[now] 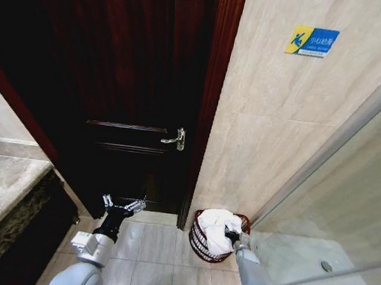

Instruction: Discard the used towel into the hamper.

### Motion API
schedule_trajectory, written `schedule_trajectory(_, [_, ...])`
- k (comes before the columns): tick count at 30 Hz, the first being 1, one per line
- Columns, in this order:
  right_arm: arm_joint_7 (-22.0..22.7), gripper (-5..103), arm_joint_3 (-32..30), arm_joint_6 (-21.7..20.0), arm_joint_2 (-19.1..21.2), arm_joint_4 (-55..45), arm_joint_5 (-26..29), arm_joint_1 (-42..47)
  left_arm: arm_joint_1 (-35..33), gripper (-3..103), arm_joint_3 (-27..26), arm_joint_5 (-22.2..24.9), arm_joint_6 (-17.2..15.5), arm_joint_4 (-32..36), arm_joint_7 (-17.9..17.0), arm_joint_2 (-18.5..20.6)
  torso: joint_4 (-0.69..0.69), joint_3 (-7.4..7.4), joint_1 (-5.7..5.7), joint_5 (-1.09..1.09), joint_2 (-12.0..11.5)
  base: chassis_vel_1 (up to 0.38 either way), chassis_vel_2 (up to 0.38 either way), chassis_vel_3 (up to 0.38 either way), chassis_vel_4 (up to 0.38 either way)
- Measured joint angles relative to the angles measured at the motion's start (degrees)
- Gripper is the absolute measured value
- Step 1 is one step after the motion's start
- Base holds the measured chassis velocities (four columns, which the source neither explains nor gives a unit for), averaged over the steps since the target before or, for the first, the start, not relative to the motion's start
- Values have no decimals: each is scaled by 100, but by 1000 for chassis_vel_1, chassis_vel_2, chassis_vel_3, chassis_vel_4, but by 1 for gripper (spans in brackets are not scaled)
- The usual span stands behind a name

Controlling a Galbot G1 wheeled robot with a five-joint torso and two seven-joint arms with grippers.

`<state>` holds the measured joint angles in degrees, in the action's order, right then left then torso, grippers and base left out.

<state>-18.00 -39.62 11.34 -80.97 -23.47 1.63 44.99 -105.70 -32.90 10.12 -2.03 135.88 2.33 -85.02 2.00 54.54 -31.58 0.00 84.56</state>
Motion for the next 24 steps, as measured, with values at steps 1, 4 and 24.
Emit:
schedule_trajectory(1, [-31,12,-5,-3,5,-12,0,17,0,100,0,0,0,0,0,0,-1,0,0,-1,0,0,0,0,0])
schedule_trajectory(4, [-92,12,-8,-22,12,-36,0,42,0,100,0,0,0,0,0,0,0,0,1,-1,1,0,0,0,0])
schedule_trajectory(24, [-328,32,-67,-47,147,-203,-315,417,0,100,0,0,0,0,0,0,-2,-20,11,-2,-39,-104,109,108,-101])
